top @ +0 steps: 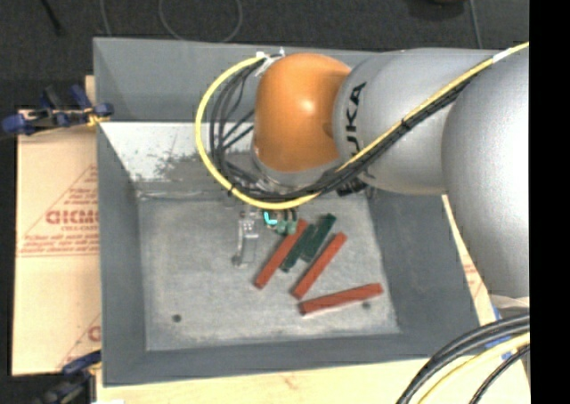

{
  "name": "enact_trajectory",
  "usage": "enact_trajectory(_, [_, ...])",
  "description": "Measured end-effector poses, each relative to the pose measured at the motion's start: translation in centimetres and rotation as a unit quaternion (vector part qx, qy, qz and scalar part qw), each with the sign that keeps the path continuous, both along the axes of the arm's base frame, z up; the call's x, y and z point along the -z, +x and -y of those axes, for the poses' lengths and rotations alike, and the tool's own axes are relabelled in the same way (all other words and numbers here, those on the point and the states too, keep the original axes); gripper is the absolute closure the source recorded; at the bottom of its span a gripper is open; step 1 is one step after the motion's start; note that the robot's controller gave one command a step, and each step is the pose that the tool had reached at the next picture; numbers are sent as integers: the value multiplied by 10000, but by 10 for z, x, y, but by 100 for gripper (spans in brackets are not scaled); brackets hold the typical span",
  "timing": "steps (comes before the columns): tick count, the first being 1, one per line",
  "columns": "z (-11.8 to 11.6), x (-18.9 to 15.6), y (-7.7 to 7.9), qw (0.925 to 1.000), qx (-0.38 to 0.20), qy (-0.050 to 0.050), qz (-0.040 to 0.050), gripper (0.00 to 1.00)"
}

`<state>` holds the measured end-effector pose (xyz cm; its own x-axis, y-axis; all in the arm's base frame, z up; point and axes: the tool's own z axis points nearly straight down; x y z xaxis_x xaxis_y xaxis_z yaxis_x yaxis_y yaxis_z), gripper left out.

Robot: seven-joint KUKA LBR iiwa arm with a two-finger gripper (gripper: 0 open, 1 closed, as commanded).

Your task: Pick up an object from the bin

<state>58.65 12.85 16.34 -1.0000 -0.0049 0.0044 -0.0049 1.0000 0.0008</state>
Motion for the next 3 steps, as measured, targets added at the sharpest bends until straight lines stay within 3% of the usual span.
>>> enact_trajectory(1, [27, 93, 0, 9891, -1473, -2, 16, 0])
enact_trajectory(2, [82, 89, -8, 9386, -3451, -5, 19, 0])
enact_trajectory(3, [177, 53, -19, 9049, -4257, -19, 43, 0])
